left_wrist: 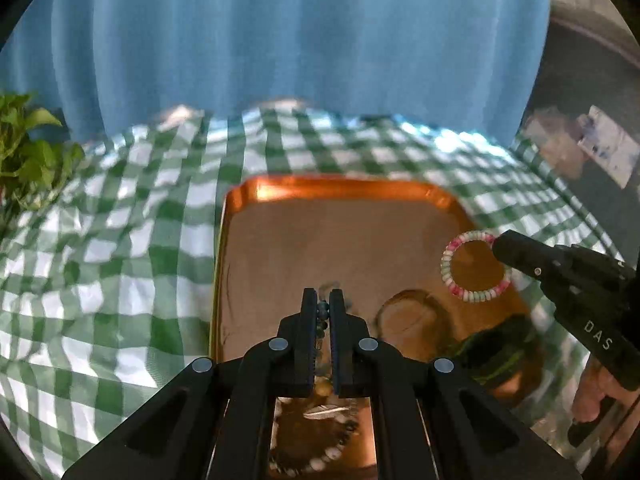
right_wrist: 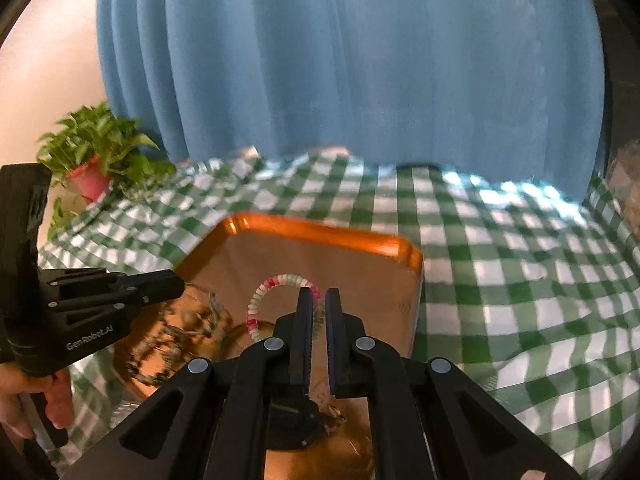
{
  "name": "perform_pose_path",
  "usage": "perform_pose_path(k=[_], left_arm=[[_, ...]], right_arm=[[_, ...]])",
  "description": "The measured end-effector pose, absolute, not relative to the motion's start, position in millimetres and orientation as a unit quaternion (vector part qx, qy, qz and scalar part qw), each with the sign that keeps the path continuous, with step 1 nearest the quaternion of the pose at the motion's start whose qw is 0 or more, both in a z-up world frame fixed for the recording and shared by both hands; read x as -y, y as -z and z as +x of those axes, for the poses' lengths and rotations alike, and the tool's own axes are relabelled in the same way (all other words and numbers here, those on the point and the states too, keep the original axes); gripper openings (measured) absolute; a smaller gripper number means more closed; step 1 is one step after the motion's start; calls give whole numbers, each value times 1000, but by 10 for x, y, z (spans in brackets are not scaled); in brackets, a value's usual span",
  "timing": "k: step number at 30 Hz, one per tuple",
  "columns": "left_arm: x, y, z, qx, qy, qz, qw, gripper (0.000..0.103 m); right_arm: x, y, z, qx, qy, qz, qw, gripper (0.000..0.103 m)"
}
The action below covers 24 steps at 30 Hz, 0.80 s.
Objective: Organize jewelry
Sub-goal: 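Carry the teal bangle with the left gripper while the right gripper carries the pink-and-white bracelet over the tray, then open both grippers to drop the bangle and bracelet into the tray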
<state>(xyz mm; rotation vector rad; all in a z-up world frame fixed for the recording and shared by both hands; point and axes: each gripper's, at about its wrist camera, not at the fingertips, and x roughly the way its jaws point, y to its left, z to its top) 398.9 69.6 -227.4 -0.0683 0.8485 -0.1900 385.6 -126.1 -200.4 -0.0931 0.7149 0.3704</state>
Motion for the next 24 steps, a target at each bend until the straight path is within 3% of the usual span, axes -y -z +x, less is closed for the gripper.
perform_pose_path(k=[9, 11, 12, 13, 14, 15, 16, 24], left_arm=[[-711, 2407, 4048, -426, 89, -32, 900, 9], [-623, 2370, 4013, -427, 78, -8, 901, 13], [-588, 2353, 3984, -425, 77, 3, 902, 19], [-562, 2321, 3946, -421, 75, 9, 904, 32], [-549, 2284, 3902, -418, 73, 10, 906, 42], [-547, 2248, 3828, -411, 73, 5, 909, 62], [-551, 2207, 3767, -404, 74, 1, 912, 74], [-737, 2054, 3023, -377, 60, -36, 924, 86]], right_arm=[[1261, 2208, 4004, -377, -159, -52, 911, 8], [1279, 2185, 3991, -374, -148, -56, 914, 38], [1320, 2173, 3978, -372, -152, -44, 914, 46], [1339, 2161, 3978, -371, -155, -36, 915, 52], [1384, 2146, 3971, -369, -155, -25, 916, 52], [1406, 2139, 3966, -368, -153, -20, 917, 52], [1437, 2126, 3957, -367, -151, -12, 918, 52], [1601, 1981, 3389, -350, -177, 78, 917, 52]])
